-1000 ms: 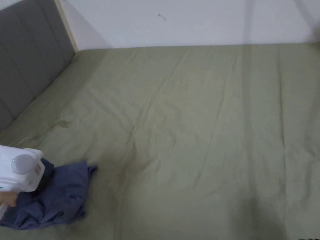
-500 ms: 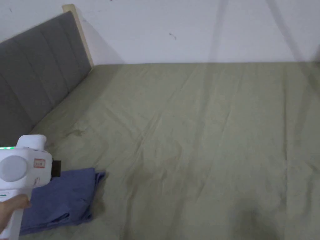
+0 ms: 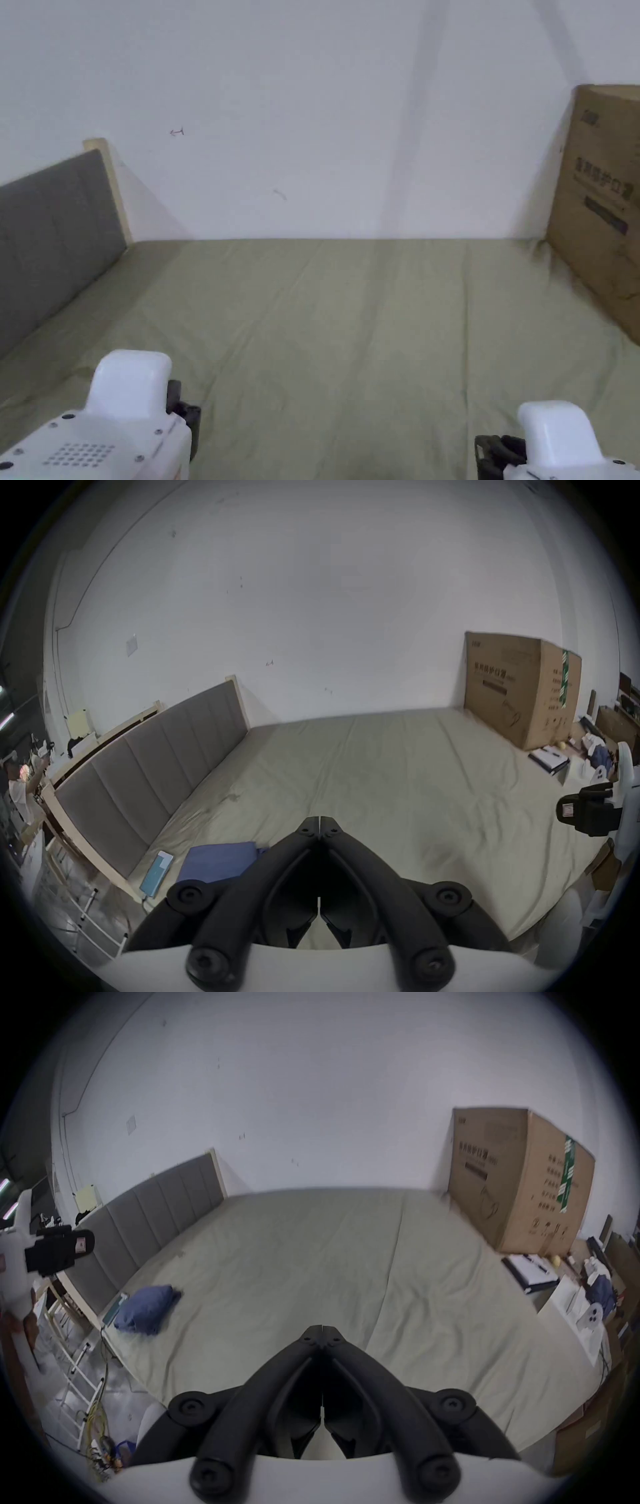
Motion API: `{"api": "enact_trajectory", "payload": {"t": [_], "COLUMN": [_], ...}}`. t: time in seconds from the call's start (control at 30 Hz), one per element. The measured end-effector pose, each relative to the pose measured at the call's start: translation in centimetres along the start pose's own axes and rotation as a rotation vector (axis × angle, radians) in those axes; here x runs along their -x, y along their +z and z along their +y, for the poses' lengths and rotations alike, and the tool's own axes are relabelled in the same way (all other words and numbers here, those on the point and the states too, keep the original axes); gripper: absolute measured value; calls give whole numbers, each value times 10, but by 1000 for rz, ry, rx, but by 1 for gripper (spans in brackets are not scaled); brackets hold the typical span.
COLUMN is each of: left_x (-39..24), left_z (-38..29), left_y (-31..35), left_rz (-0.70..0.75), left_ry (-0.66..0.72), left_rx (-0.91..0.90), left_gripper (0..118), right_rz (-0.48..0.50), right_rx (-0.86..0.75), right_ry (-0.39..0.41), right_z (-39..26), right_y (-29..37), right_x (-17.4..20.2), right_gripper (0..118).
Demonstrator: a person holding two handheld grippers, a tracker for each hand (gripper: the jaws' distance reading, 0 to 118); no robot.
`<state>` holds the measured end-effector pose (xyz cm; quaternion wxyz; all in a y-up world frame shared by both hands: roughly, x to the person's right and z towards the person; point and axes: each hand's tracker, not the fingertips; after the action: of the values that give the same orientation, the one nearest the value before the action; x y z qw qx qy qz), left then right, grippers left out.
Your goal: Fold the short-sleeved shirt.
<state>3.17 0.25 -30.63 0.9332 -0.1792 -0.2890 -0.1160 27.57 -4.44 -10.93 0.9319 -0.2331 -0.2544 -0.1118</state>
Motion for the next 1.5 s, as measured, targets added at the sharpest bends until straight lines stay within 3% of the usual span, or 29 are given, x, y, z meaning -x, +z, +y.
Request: {"api": "enact_trajectory", "payload": {"t": [0.03,0.07,0.13,0.17,0.27,0.33,0.47,0.6,0.8,0.9,1.0,1.2,1.4,1.5], "left_x": [-5,-7,-11,-12,-21,-29,-36,-28,-41,-52,-55,-69,-72,-82], "left_z": [2,6,10,12,21,28,32,37,42,42,38,38,37,34], "left_y": [3,6,13,16,39,48,58,64,68,71,70,74,71,73], "left_rz": [-45,-60,-98,-92,-153,-155,-98,-177,-129,-15,-40,-27,-45,21], "left_ry": [5,10,34,66,83,53,96,178,135,158,161,97,73,13], "left_rx": [-7,5,-53,-65,-166,-152,-258,-274,-234,-204,-209,-248,-240,-231], "left_gripper": [3,19,72,97,99,99,106,106,106,106,106,106,106,106], "right_rz": [-5,-16,-47,-56,-69,-77,-90,-128,-144,-133,-149,-181,-158,-192], "right_rx": [-29,-61,-134,-156,-208,-242,-283,-314,-356,-362,-351,-361,-340,-336], "right_ry": [21,33,37,31,37,42,13,45,29,-10,-25,15,2,32], "right_z": [6,10,20,24,36,41,46,48,51,55,57,58,54,54], "right_y": [8,14,27,32,47,55,64,66,73,75,75,76,73,72], "right_x": [1,1,2,1,1,0,-2,-2,2,-1,-1,1,1,3], "right_gripper": [0,0,6,22,48,51,85,118,118,118,118,118,118,118]}}
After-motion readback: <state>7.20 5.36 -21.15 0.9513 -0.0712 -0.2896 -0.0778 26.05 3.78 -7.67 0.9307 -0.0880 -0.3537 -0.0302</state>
